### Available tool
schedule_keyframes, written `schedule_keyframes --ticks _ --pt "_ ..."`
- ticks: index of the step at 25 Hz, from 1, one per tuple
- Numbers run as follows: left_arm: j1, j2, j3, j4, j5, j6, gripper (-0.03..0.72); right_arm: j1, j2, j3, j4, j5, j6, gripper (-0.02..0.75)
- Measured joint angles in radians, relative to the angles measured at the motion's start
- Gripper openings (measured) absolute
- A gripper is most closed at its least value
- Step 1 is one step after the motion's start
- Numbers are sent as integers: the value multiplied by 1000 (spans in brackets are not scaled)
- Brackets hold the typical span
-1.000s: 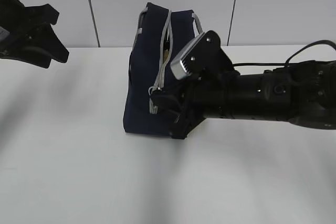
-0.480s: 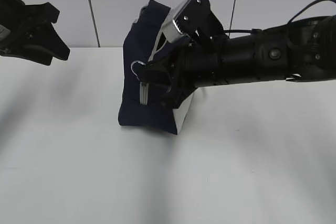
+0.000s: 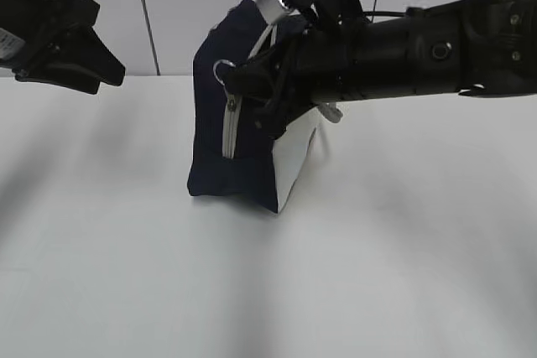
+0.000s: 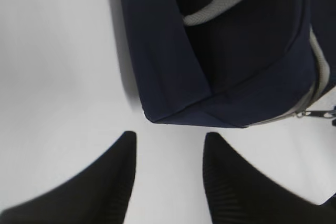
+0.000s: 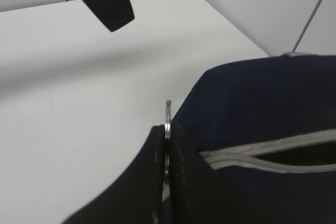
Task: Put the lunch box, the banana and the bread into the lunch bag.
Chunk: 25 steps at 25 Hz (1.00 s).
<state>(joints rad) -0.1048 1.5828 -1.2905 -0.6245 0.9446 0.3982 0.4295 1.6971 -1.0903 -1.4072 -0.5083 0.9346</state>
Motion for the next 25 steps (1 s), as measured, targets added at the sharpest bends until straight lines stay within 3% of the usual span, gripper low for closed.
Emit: schedule_keyframes --ticks 8,13,19,25 --pt "0 0 0 -20 7 24 308 -13 -15 -51 -77 21 63 -16" --pt "0 0 0 -31 7 34 308 -101 -16 -86 -93 -57 135 -16" --pt "0 0 0 -128 7 160 308 -134 -16 -136 -110 -97 198 -16" --pt "0 0 0 -178 9 214 308 -135 19 -195 -121 -105 246 -16"
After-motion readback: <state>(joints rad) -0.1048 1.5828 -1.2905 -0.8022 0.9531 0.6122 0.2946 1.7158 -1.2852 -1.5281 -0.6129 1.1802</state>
